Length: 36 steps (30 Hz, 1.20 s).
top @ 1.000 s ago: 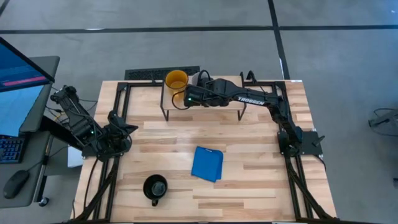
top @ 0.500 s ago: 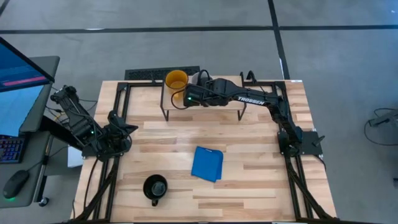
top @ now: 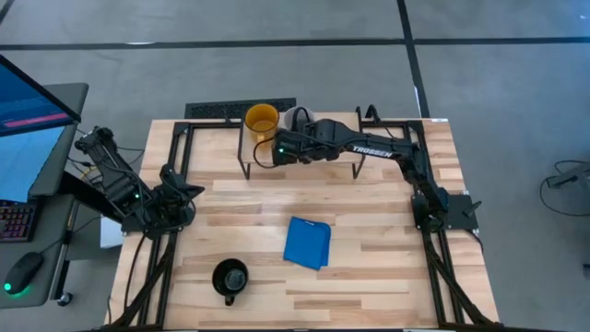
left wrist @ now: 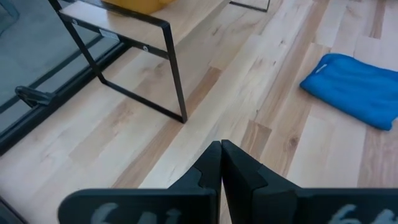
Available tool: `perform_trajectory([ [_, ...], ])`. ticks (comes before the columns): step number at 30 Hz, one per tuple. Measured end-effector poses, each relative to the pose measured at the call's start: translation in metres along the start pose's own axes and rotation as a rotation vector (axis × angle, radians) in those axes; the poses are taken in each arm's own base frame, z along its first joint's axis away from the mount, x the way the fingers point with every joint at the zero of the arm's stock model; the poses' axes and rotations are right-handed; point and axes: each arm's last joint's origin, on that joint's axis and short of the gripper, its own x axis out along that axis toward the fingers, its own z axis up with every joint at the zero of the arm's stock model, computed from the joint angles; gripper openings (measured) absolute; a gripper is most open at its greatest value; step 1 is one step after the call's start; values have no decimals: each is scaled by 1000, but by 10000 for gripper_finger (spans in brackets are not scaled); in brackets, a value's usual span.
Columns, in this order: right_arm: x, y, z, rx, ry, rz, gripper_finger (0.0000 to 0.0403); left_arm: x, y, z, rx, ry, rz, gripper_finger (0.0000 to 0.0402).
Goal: Stack small to large cups/mugs on shelf
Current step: Put the black mug on the shelf
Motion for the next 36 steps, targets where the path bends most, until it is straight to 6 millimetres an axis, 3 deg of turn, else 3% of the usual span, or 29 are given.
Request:
perform_trajectory([
  [13,-40,26,-98,-410,38,78,182,0,0,-1,-63,37,-12,0],
  [21,-77,25,-169,-710,-217,31,182,0,-10,2,-272,26,-77,0],
  [27,-91,15,-203,-758,-317,-5,182,2,-43,9,-387,47,-219,0],
  [30,-91,13,-208,-761,-333,-13,182,5,-66,10,-376,66,-289,0],
  [36,-78,11,-211,-806,-314,-61,182,6,-107,9,-332,267,-346,0],
])
